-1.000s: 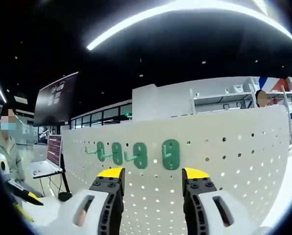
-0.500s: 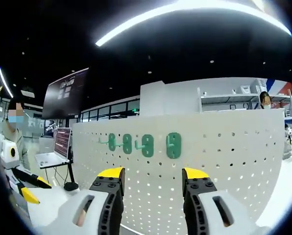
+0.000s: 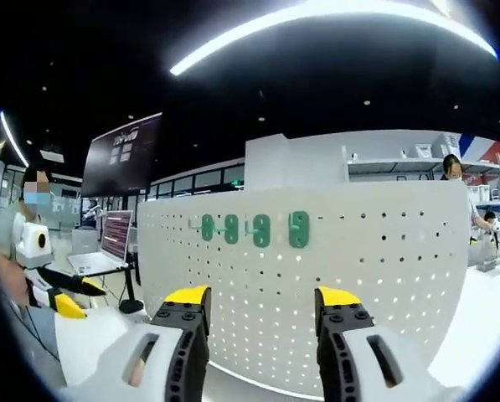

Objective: Insert the hook assembly into the mounting plate slot until the hook locks in place.

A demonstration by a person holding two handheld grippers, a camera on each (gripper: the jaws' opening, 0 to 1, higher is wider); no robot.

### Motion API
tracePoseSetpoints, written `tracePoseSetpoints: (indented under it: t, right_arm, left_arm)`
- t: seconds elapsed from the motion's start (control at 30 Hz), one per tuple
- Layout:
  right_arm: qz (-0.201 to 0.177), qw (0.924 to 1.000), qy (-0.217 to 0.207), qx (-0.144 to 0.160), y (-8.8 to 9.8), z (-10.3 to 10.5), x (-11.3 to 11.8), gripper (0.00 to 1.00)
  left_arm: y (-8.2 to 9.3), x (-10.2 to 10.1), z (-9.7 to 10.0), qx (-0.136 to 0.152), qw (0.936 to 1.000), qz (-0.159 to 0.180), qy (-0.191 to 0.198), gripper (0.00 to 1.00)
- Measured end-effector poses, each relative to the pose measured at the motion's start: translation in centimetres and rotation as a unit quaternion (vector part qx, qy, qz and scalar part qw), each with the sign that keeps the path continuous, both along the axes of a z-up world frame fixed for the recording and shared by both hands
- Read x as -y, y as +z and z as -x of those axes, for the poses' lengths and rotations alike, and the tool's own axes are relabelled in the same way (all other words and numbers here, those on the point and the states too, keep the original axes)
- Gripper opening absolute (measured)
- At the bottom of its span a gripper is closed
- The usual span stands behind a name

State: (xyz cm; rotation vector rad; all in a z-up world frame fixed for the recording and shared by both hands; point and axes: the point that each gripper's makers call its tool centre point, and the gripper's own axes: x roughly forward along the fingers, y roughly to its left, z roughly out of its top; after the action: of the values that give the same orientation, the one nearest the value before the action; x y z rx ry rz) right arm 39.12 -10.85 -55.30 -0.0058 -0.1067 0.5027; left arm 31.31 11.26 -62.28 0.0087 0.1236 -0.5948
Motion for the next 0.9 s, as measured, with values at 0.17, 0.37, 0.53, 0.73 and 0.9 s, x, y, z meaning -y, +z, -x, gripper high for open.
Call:
tracePoseSetpoints:
  t: [0.17, 0.37, 0.53, 0.73, 0.9]
  right_arm:
    - [0.004, 1.0, 0.003, -0.006, -0.5, 1.2, 0.4, 0.51]
    - [-0.001, 1.0, 0.005, -0.007, -1.0, 2.7, 0.9, 0.53]
    - [0.005, 1.0, 0.003, -0.007, -1.3, 3.8, 1.4, 0.54]
    - [0.003, 0.9999, -0.003, -0.012, -1.8, 4.9, 2.4, 0.56]
    - [0.001, 0.9999, -0.007, -0.016, -2.3, 6.1, 2.5, 0.57]
  left_arm:
    - [0.3, -0.2, -0.2, 0.002, 1.0, -0.002, 0.002, 0.57]
    - [0.7, -0.4, -0.2, 0.008, 1.0, -0.005, 0.0, 0.6]
    - [0.8, -0.7, -0.1, 0.014, 0.9999, -0.009, -0.001, 0.65]
    - [1.3, -0.9, 0.1, 0.026, 0.9995, -0.018, -0.005, 0.68]
    - [1.3, -1.0, 0.3, 0.028, 0.9994, -0.021, -0.006, 0.69]
